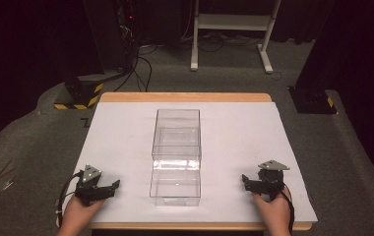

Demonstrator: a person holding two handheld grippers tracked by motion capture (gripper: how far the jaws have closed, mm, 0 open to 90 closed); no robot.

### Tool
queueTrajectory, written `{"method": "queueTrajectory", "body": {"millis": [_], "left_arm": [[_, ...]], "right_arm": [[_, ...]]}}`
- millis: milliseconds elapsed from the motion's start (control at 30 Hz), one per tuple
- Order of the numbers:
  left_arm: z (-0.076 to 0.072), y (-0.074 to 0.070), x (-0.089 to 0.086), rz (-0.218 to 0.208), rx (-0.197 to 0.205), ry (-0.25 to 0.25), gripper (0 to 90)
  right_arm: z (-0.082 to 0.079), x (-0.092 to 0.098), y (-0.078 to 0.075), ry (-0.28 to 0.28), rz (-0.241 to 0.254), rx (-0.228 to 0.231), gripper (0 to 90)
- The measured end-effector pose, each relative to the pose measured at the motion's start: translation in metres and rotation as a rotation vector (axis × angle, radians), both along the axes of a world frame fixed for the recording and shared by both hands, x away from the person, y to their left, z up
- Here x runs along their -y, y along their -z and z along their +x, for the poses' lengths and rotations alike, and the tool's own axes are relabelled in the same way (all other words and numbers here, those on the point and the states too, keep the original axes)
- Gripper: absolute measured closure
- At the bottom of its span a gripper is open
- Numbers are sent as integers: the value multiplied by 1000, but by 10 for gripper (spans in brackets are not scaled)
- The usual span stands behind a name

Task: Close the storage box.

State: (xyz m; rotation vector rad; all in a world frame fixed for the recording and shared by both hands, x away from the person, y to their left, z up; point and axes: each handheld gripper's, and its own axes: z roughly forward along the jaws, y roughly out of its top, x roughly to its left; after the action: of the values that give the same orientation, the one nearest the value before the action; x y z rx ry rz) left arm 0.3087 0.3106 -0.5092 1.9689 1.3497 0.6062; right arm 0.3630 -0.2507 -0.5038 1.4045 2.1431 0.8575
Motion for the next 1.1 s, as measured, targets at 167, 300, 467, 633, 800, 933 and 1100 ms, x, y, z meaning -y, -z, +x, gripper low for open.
{"method": "queueTrajectory", "body": {"millis": [167,300,467,633,800,933,1100], "left_arm": [[-1,0,1,7,5,-9,185],[-1,0,1,4,5,-12,189],[0,0,1,2,-1,-16,188],[-1,0,2,3,2,-22,197],[-1,-1,2,10,3,-25,198],[-1,-1,3,10,1,-28,199],[-1,-1,2,6,0,-25,200]], "right_arm": [[0,0,0,-1,3,-6,99],[0,0,0,0,6,-6,100],[0,0,0,0,5,-6,100],[0,1,0,-2,8,-4,98],[0,0,0,-1,7,-3,98],[0,0,0,-1,7,-2,98],[0,0,0,-1,7,-2,98]]}}
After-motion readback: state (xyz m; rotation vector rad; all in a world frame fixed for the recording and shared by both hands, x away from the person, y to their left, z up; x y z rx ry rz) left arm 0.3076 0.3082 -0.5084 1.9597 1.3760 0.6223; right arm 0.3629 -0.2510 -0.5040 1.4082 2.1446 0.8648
